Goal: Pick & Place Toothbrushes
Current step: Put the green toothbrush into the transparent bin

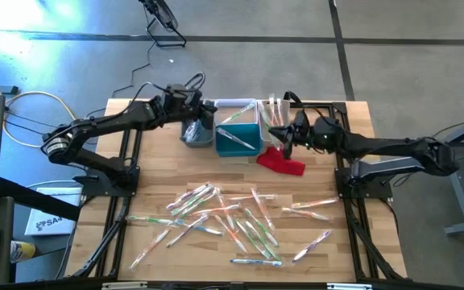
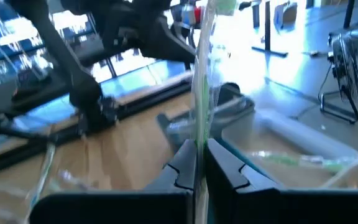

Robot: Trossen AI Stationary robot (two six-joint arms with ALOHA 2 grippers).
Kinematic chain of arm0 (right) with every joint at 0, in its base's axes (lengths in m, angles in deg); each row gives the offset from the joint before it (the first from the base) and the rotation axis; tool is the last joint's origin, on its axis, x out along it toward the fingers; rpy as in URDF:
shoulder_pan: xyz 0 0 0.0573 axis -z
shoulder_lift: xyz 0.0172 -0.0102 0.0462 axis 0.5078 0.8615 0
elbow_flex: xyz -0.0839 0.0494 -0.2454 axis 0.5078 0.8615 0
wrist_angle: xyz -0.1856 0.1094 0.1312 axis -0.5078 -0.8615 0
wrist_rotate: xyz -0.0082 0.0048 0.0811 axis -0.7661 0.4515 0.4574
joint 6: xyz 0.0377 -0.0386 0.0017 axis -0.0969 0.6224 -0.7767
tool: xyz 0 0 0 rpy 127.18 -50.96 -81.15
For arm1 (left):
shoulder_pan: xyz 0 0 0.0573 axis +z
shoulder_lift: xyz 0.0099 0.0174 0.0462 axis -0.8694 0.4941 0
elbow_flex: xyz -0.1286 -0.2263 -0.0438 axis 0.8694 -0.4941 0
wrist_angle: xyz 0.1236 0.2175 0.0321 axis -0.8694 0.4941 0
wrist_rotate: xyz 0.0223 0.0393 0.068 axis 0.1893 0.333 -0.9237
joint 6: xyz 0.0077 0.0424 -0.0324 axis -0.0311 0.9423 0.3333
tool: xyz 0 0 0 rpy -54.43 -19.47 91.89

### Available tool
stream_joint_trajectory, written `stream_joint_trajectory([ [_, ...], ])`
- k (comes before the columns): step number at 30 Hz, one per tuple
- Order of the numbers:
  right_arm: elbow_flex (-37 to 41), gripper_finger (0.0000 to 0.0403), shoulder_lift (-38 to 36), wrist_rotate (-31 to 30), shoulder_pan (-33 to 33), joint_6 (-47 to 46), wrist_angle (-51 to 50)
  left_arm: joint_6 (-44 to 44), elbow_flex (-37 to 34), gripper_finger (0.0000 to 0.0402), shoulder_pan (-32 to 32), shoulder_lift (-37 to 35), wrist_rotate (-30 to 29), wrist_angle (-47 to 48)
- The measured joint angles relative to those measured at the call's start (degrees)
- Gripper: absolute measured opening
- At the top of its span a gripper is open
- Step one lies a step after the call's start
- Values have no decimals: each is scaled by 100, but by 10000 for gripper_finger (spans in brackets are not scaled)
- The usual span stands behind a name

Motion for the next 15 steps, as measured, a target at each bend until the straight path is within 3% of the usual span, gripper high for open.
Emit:
stream_joint_trajectory([
  [5, -79, 7, 671, 417, 450, -28, 977, 221, 0, 19, 443, 0, 270, 0],
  [15, -1718, 7, 2269, 736, 890, 814, 778, 335, 0, 19, 1305, 0, 1019, 18],
])
